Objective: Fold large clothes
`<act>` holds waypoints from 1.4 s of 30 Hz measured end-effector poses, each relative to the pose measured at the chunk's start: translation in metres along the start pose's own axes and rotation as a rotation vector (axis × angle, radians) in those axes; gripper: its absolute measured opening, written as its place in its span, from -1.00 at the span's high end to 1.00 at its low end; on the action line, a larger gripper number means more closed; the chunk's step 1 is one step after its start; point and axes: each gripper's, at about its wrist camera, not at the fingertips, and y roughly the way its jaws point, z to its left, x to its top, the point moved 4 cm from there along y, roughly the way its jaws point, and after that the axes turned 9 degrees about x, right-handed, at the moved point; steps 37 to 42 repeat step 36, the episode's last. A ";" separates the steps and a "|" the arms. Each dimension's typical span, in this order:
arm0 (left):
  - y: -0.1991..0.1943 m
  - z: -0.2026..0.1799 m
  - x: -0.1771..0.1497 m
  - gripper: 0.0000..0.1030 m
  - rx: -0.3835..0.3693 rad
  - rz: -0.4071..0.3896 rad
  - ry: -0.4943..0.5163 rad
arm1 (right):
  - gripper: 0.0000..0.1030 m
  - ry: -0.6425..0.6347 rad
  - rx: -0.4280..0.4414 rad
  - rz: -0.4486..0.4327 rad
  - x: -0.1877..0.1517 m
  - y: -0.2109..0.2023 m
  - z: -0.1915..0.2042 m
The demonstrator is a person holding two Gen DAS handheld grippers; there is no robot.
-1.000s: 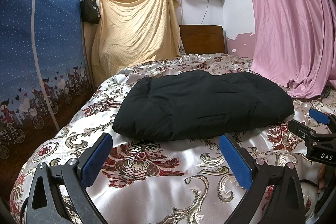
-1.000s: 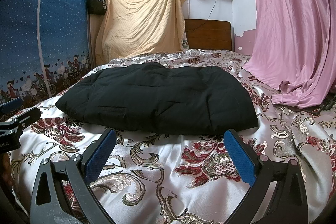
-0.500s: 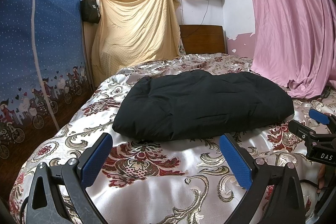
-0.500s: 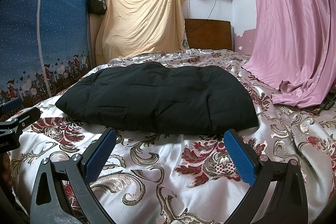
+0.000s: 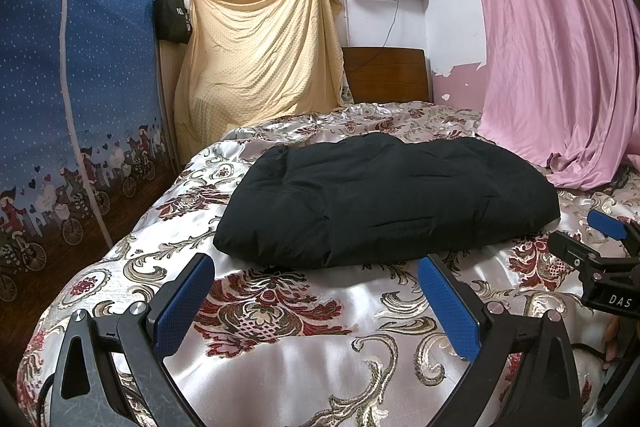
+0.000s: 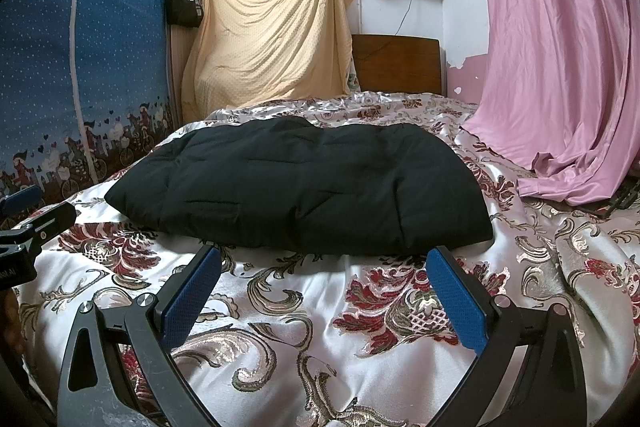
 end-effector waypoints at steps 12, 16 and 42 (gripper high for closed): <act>0.006 -0.002 -0.001 -1.00 -0.013 0.045 -0.008 | -0.96 0.001 0.000 0.001 0.000 0.000 0.000; 0.006 -0.003 -0.002 -1.00 -0.011 0.045 -0.006 | -0.96 0.001 0.001 0.001 0.001 0.000 0.000; 0.009 -0.003 -0.005 -1.00 0.014 0.051 -0.012 | -0.96 0.001 0.000 0.004 0.001 0.000 0.000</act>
